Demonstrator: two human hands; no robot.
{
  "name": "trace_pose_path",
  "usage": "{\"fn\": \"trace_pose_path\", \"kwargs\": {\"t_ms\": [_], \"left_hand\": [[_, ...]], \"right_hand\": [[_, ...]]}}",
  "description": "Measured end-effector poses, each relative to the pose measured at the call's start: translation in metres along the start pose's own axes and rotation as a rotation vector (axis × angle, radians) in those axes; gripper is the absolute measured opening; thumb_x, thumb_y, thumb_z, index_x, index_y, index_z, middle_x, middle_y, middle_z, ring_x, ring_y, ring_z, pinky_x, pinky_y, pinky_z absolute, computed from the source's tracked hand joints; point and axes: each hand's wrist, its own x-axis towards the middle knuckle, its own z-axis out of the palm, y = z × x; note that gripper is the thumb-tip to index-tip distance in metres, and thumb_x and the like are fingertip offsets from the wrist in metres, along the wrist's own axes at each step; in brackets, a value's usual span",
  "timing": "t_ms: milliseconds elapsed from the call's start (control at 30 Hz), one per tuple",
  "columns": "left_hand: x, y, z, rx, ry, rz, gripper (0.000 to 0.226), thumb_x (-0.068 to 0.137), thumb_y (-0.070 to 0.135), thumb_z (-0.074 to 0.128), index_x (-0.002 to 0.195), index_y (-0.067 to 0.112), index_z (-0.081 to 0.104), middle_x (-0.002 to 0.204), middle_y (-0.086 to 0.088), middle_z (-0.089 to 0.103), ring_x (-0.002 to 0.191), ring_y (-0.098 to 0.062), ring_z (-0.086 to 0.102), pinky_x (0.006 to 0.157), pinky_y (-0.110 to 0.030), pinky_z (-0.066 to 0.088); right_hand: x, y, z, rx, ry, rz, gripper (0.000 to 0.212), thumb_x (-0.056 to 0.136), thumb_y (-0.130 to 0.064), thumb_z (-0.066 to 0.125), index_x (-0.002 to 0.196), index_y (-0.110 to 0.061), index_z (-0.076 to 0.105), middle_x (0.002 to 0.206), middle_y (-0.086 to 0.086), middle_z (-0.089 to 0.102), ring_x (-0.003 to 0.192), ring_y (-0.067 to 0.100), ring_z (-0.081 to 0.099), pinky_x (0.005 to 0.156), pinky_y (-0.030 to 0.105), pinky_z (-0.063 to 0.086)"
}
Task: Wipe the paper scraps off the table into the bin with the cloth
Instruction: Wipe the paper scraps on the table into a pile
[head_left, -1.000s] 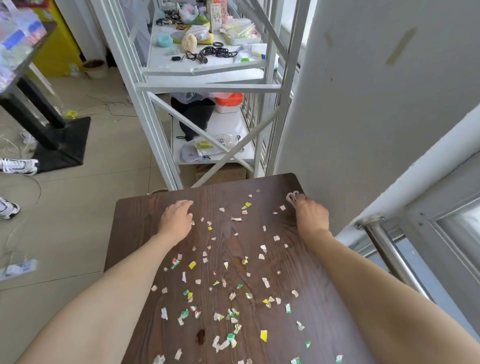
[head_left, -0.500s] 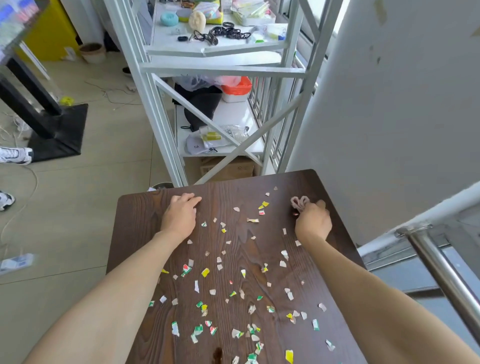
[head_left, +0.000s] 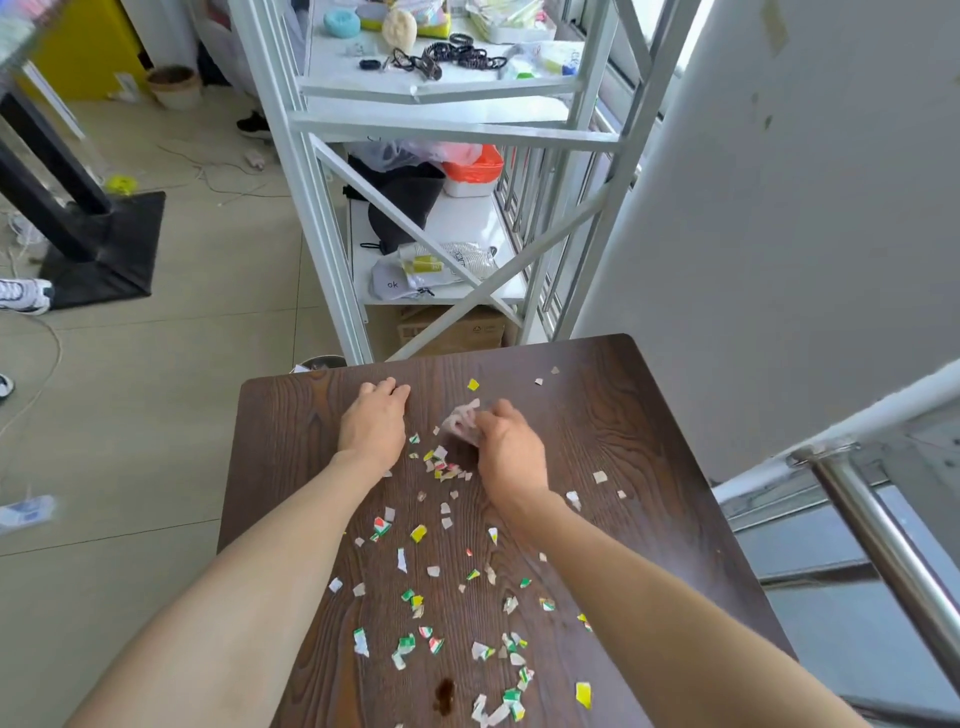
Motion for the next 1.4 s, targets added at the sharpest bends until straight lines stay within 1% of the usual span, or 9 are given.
{"fn": "trace_pose_path", "kwargs": {"t_ms": [100, 200, 400, 533, 667, 867, 1067, 1200, 1400], "left_hand": [[0.001, -0.002, 0.001, -0.011, 0.003, 0.005, 0.053, 0.090, 0.001, 0.043, 0.141, 0.017, 0.041, 0.149, -0.005, 0.039, 0.128, -0.025, 0.039, 0.106, -0.034, 0.039], [0.003, -0.004, 0.003, -0.032, 0.034, -0.002, 0.053, 0.090, -0.002, 0.041, 0.139, 0.018, 0.044, 0.147, -0.004, 0.042, 0.127, -0.025, 0.040, 0.103, -0.035, 0.043], [0.006, -0.008, 0.008, -0.038, 0.064, -0.009, 0.053, 0.090, -0.003, 0.039, 0.138, 0.019, 0.046, 0.146, -0.003, 0.044, 0.126, -0.023, 0.042, 0.096, -0.036, 0.047], [0.008, -0.010, 0.008, -0.031, 0.059, -0.006, 0.055, 0.088, -0.004, 0.040, 0.137, 0.020, 0.047, 0.144, -0.002, 0.046, 0.123, -0.024, 0.043, 0.091, -0.037, 0.049], [0.009, -0.014, 0.007, -0.060, 0.050, -0.002, 0.054, 0.088, -0.003, 0.041, 0.135, 0.021, 0.049, 0.143, -0.001, 0.047, 0.122, -0.023, 0.044, 0.091, -0.039, 0.050], [0.007, -0.017, 0.005, -0.082, 0.031, 0.015, 0.056, 0.087, -0.004, 0.040, 0.136, 0.022, 0.048, 0.145, 0.000, 0.045, 0.122, -0.025, 0.042, 0.093, -0.038, 0.046], [0.007, -0.017, 0.004, -0.085, 0.009, 0.026, 0.058, 0.086, -0.004, 0.040, 0.137, 0.023, 0.048, 0.145, 0.001, 0.044, 0.122, -0.025, 0.042, 0.095, -0.038, 0.046], [0.005, -0.027, 0.003, -0.156, -0.047, 0.056, 0.054, 0.092, -0.001, 0.036, 0.138, 0.024, 0.046, 0.149, 0.003, 0.039, 0.131, -0.023, 0.035, 0.107, -0.037, 0.037], [-0.017, -0.055, -0.003, -0.395, 0.011, 0.002, 0.046, 0.096, 0.002, 0.035, 0.136, 0.020, 0.049, 0.148, 0.003, 0.040, 0.135, -0.020, 0.037, 0.112, -0.038, 0.030]], "right_hand": [[0.027, 0.028, -0.024, 0.035, 0.204, 0.140, 0.021, 0.086, 0.000, 0.050, 0.100, -0.003, 0.065, 0.103, 0.014, 0.057, 0.085, 0.033, 0.061, 0.062, 0.030, 0.041], [0.060, 0.061, -0.048, 0.021, 0.313, 0.343, 0.025, 0.086, -0.003, 0.048, 0.103, -0.004, 0.066, 0.109, 0.016, 0.054, 0.098, 0.035, 0.055, 0.068, 0.034, 0.041], [0.094, 0.087, -0.032, 0.020, 0.260, 0.670, 0.028, 0.091, -0.010, 0.050, 0.114, -0.005, 0.065, 0.120, 0.018, 0.051, 0.113, 0.035, 0.049, 0.086, 0.040, 0.047], [0.101, 0.060, -0.014, 0.140, 0.225, 0.568, 0.030, 0.090, -0.007, 0.052, 0.116, -0.012, 0.065, 0.117, 0.017, 0.056, 0.111, 0.036, 0.053, 0.086, 0.038, 0.048], [0.102, 0.037, 0.005, 0.093, 0.068, 0.293, 0.031, 0.089, -0.007, 0.049, 0.107, -0.019, 0.071, 0.113, 0.010, 0.058, 0.106, 0.032, 0.053, 0.071, 0.031, 0.037], [0.070, 0.021, 0.015, 0.154, -0.141, -0.080, 0.033, 0.087, -0.008, 0.050, 0.110, -0.018, 0.071, 0.107, 0.009, 0.061, 0.099, 0.031, 0.052, 0.070, 0.029, 0.034], [-0.004, 0.003, 0.015, 0.154, -0.296, -0.242, 0.042, 0.076, -0.017, 0.039, 0.099, -0.014, 0.074, 0.099, 0.009, 0.063, 0.085, 0.026, 0.051, 0.072, 0.030, 0.037], [-0.030, -0.008, 0.007, 0.141, -0.434, -0.297, 0.026, 0.080, -0.019, 0.043, 0.077, -0.007, 0.065, 0.085, 0.007, 0.052, 0.081, 0.025, 0.049, 0.068, 0.028, 0.036], [0.003, -0.008, -0.015, 0.197, -0.083, -0.014, 0.021, 0.092, -0.023, 0.051, 0.086, -0.012, 0.069, 0.088, 0.005, 0.052, 0.079, 0.022, 0.054, 0.065, 0.029, 0.038]]}}
